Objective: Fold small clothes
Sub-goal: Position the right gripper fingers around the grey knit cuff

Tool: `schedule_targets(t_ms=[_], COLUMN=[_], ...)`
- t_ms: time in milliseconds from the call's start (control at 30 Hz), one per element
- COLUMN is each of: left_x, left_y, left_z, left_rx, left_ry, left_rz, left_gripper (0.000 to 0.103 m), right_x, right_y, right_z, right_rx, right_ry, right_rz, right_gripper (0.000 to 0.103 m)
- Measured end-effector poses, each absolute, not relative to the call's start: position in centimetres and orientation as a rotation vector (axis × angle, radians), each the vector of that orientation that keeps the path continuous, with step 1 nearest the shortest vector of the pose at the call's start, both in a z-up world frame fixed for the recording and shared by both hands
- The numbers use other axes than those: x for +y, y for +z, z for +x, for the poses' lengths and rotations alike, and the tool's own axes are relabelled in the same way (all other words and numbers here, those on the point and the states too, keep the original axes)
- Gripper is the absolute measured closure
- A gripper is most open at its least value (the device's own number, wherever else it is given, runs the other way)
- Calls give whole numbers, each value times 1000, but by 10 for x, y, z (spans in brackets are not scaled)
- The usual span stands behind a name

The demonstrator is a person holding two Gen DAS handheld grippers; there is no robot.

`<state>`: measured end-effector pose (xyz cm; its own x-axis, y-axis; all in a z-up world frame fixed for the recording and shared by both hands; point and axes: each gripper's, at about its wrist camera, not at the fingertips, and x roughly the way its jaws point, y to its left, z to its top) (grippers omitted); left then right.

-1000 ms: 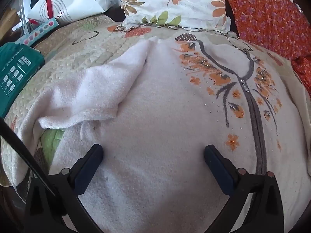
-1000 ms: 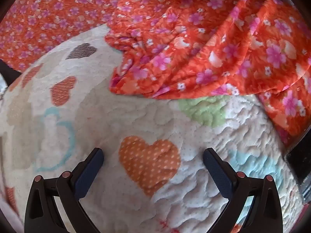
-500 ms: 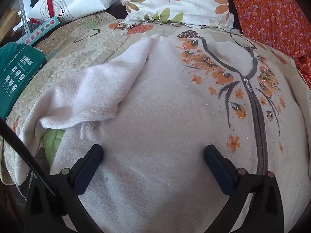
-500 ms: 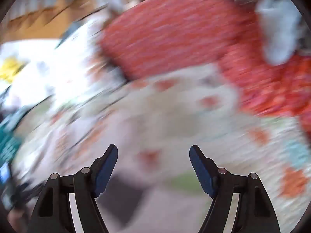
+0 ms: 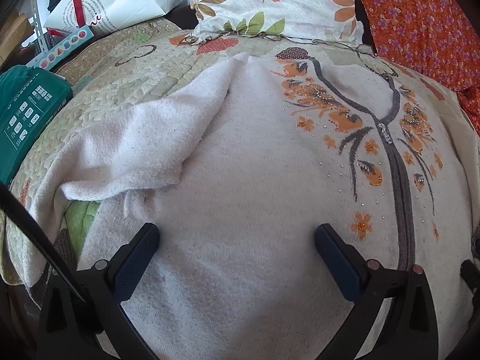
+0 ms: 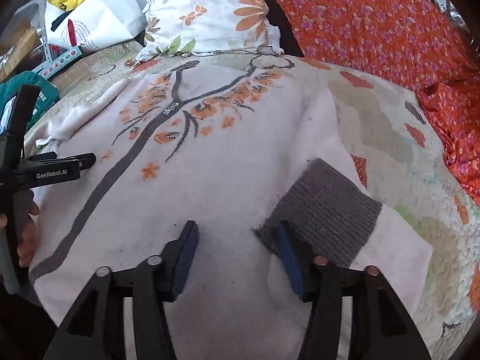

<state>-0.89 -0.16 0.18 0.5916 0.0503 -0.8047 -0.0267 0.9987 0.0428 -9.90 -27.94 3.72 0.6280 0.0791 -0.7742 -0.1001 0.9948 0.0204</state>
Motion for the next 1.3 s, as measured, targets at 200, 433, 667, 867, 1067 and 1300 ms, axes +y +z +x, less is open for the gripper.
schedule_targets(t_ms=[200,433,667,867,1067,1300], left_x=[-3,-4,-4,-5,-5,-4], left_y=[2,1,2,2,2,1], left_z=[-8,-9,-9,-9,-9,-9], left_rx=[931,924,925,926,926,927], left_ry=[52,53,54,54,54,54], left_rz=[33,38,38,38,38,38], left_gripper=[0,0,0,0,0,0], right_x=[-261,-265,-265,-266,-268,-267], right_y=[30,28,27,27,27,27], right_z=[-100,-98,-97,-97,-96,-97], right_rx=[823,819,815,819,828,816], right_ry=[54,43,28,22,25,19], right_rz=[-126,-132,-133,-128,-119,-127], right_gripper=[23,20,18,14,12,12])
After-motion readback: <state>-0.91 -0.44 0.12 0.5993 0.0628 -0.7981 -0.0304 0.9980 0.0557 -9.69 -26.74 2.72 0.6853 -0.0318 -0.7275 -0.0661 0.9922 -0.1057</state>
